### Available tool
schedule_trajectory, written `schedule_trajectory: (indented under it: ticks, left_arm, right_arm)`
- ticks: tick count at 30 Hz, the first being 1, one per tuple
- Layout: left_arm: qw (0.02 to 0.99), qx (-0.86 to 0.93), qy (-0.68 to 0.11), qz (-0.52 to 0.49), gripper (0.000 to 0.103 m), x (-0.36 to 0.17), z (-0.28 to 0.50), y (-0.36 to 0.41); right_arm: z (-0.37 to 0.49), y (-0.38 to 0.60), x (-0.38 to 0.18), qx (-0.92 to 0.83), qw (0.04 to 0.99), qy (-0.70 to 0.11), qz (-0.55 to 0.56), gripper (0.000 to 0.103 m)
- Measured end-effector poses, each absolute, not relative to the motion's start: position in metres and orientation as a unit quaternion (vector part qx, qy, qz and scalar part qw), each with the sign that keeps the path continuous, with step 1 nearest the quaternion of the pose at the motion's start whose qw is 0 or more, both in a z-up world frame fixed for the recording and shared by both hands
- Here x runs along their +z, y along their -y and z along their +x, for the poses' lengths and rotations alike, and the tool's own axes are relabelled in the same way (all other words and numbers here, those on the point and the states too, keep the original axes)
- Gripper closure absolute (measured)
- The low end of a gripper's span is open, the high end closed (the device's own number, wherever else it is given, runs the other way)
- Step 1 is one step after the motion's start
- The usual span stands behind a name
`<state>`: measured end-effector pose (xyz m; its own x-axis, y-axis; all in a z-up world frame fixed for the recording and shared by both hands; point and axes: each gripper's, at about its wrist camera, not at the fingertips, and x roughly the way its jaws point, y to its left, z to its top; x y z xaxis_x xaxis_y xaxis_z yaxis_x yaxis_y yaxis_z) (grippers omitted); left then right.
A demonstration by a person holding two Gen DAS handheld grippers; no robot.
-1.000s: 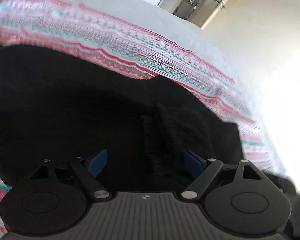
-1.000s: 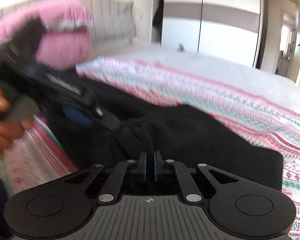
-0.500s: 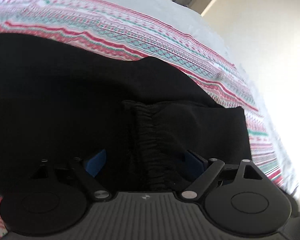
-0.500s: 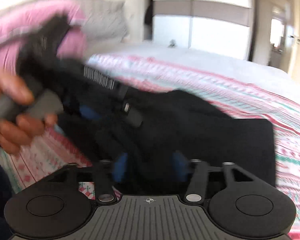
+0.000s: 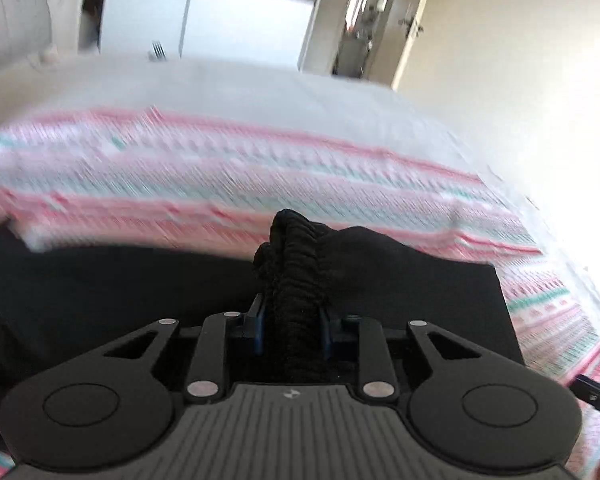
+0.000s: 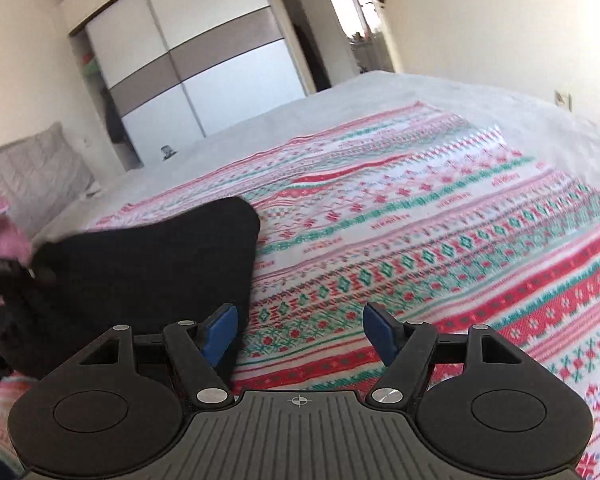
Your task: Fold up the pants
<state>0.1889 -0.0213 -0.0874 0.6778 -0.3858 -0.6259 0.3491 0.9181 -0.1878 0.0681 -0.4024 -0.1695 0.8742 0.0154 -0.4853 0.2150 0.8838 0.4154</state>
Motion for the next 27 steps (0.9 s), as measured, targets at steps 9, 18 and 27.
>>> schedule_trajectory:
  ticks: [9, 18, 27]
  left_arm:
    - [0.909, -0.131, -0.391, 0.053, 0.076, -0.13, 0.231, -0.076]
    - [0.926, -0.139, -0.344, 0.073, 0.076, -0.119, 0.214, -0.077]
    - [0.928, -0.101, -0.354, 0.048, 0.041, -0.122, 0.197, -0.101]
  right_arm:
    - [0.111, 0.341, -0.17, 0.011, 0.945, -0.27, 0.183, 0.033]
    - [0.124, 0.322, -0.174, 0.029, 0.94, -0.299, 0.165, 0.033]
    - [0.129, 0.334, -0.184, 0.028, 0.923, -0.307, 0.231, 0.033]
